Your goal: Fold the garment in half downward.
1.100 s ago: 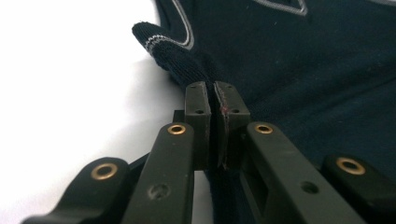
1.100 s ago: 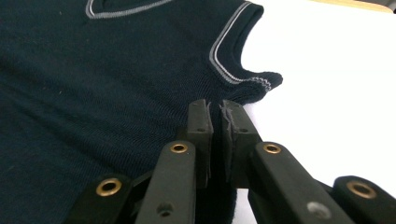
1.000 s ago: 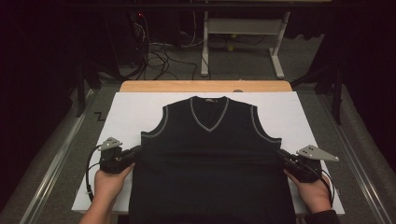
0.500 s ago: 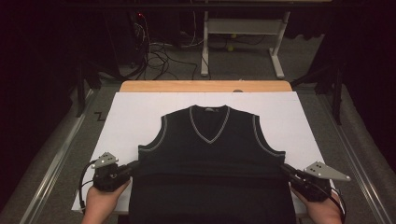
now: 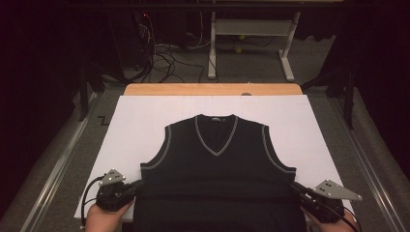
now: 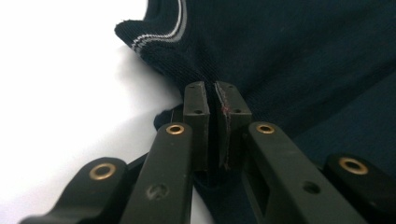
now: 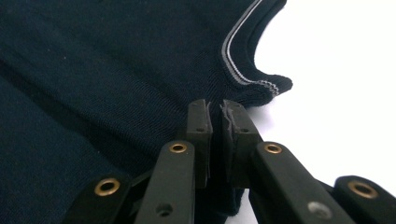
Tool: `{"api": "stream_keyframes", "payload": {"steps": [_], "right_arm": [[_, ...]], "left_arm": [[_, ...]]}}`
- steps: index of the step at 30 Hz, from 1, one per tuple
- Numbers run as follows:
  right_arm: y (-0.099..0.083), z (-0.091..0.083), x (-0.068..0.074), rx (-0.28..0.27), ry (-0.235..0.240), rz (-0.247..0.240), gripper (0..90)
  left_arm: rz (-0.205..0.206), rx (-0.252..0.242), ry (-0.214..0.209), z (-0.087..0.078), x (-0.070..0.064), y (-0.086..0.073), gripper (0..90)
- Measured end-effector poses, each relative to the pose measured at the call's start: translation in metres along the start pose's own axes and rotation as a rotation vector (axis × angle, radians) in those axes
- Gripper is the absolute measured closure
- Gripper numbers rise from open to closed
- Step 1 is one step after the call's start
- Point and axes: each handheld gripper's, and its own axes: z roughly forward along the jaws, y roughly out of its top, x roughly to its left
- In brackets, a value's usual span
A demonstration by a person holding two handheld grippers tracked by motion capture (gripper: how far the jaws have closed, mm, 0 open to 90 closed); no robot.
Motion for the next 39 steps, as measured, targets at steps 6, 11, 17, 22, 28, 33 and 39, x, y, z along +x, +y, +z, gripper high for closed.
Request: {"api": "stream_keyframes", "payload": {"steps": [6, 11, 17, 22, 28, 33, 39], "right_arm": [[-0.001, 0.003, 0.002, 0.014, 0.017, 0.001, 73.4], [0.001, 0.003, 0.002, -0.017, 0.018, 0.013, 55.9], [0.004, 0.004, 0.000, -0.088, -0.010, 0.050, 35.8], [0.006, 0.009, -0.004, -0.122, -0.012, 0.090, 23.2], [0.013, 0.020, -0.009, -0.146, -0.026, 0.107, 11.9], [0.021, 0.032, -0.008, -0.114, -0.047, 0.098, 0.2], [0.026, 0.038, -0.012, -0.111, -0.062, 0.110, 0.2]], "left_arm": [[-0.006, -0.011, -0.010, 0.001, 0.001, 0.001, 68.6], [0.029, -0.063, 0.026, 0.003, -0.001, 0.001, 47.1], [0.050, -0.128, 0.041, 0.003, 0.001, 0.003, 27.3], [0.049, -0.152, 0.024, 0.008, 0.005, 0.007, 14.7], [0.037, -0.163, -0.004, 0.015, 0.008, 0.017, 4.7], [0.032, -0.187, -0.009, 0.022, 0.011, 0.024, 0.0], [0.038, -0.178, -0.008, 0.028, 0.011, 0.028, 0.0]]}}
